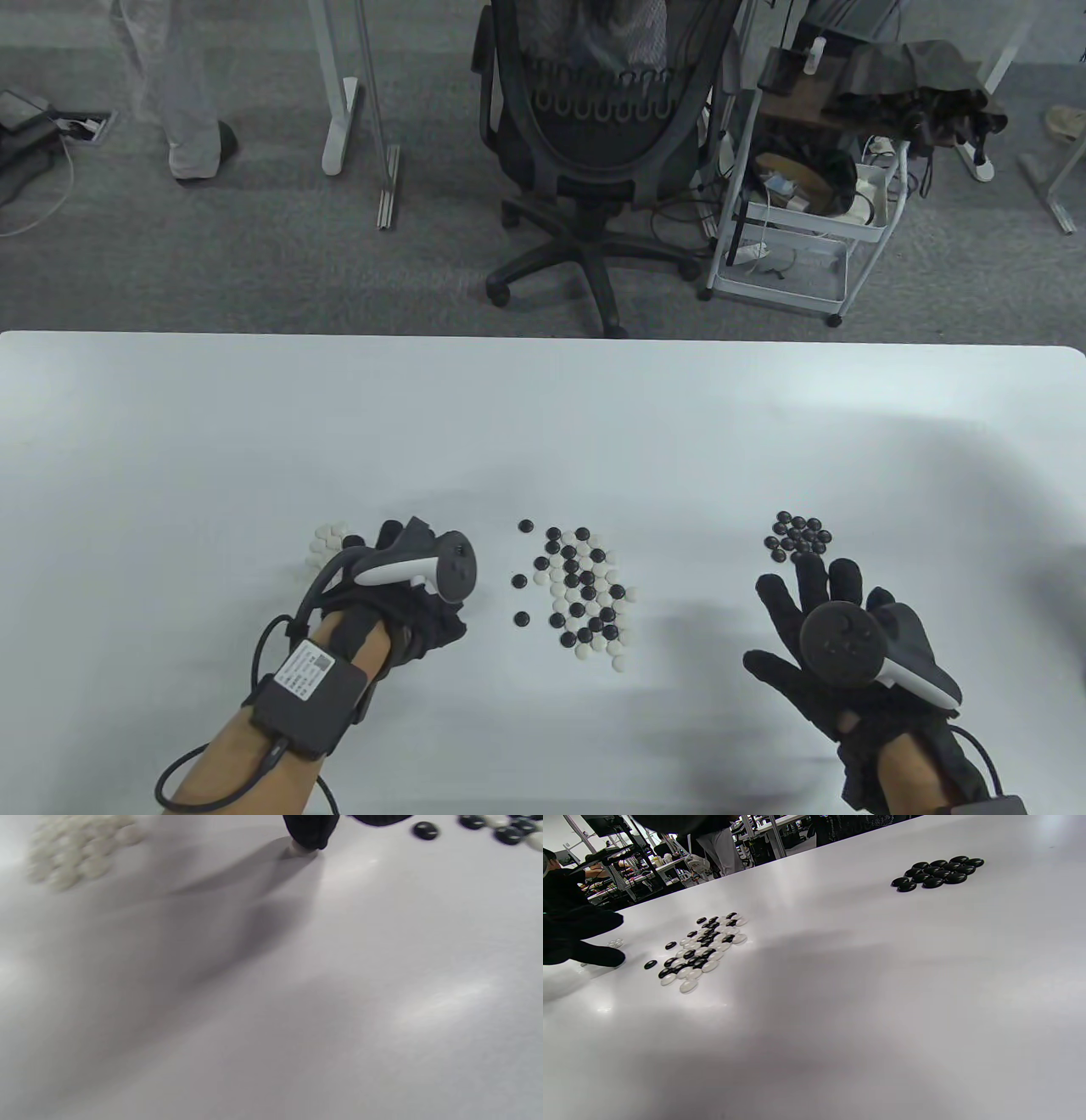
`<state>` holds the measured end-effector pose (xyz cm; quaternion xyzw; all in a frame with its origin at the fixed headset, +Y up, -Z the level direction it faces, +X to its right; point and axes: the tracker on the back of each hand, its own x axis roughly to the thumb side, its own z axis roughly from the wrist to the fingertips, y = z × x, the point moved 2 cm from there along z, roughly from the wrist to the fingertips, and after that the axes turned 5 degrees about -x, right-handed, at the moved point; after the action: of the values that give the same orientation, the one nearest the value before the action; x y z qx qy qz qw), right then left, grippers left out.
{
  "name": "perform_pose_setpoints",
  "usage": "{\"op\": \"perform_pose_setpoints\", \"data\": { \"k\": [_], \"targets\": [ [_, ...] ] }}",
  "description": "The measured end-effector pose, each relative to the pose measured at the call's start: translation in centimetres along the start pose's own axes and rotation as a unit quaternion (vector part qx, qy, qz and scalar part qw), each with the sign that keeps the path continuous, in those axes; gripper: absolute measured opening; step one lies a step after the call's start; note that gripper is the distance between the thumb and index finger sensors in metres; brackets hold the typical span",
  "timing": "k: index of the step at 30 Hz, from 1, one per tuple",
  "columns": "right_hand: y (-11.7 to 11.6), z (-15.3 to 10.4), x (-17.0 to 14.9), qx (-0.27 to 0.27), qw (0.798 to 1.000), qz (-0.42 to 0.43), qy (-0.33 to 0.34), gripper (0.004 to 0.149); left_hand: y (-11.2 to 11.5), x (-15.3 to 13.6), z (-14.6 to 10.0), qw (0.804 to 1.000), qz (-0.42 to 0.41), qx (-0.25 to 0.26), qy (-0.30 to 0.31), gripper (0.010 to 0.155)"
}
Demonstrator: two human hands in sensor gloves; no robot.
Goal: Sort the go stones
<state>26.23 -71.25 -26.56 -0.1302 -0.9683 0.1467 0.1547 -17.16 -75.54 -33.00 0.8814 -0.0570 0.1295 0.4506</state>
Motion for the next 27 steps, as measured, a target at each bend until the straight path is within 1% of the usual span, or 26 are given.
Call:
{"op": "perform_pose_setpoints", "data": {
  "k": [3, 7, 12, 19, 22, 24, 27],
  "targets": [
    [0.0, 0.0, 0.0, 0.002, 1.000, -0.001, 0.000, 0.084, 0.8, -2.9, -0.9, 0.999, -0.018, -0.001, -0.035, 0.065],
    [-0.1, 0.1, 0.1, 0.005, 1.000, -0.003, -0.001, 0.084, 1.4, -5.2, -1.3, 0.997, -0.045, 0.000, -0.058, 0.065],
    [-0.1, 0.1, 0.1, 0.006, 1.000, -0.004, -0.002, 0.084, 1.3, -6.9, -0.9, 0.994, -0.083, 0.005, -0.070, 0.065],
    [-0.1, 0.0, 0.1, 0.004, 1.000, -0.002, -0.003, 0.084, 0.3, -8.1, -0.3, 0.989, -0.124, 0.003, -0.082, 0.065],
    [-0.1, 0.0, 0.1, 0.005, 1.000, -0.002, -0.003, 0.084, -1.0, -8.4, -0.5, 0.986, -0.142, 0.009, -0.087, 0.066],
    [-0.1, 0.1, 0.1, 0.006, 1.000, -0.002, -0.002, 0.084, -2.6, -8.1, -1.0, 0.984, -0.160, 0.031, -0.077, 0.066],
    [-0.1, 0.0, 0.2, 0.004, 1.000, -0.003, -0.001, 0.084, -5.5, -6.7, -1.6, 0.978, -0.191, 0.070, -0.044, 0.068]
  ]
}}
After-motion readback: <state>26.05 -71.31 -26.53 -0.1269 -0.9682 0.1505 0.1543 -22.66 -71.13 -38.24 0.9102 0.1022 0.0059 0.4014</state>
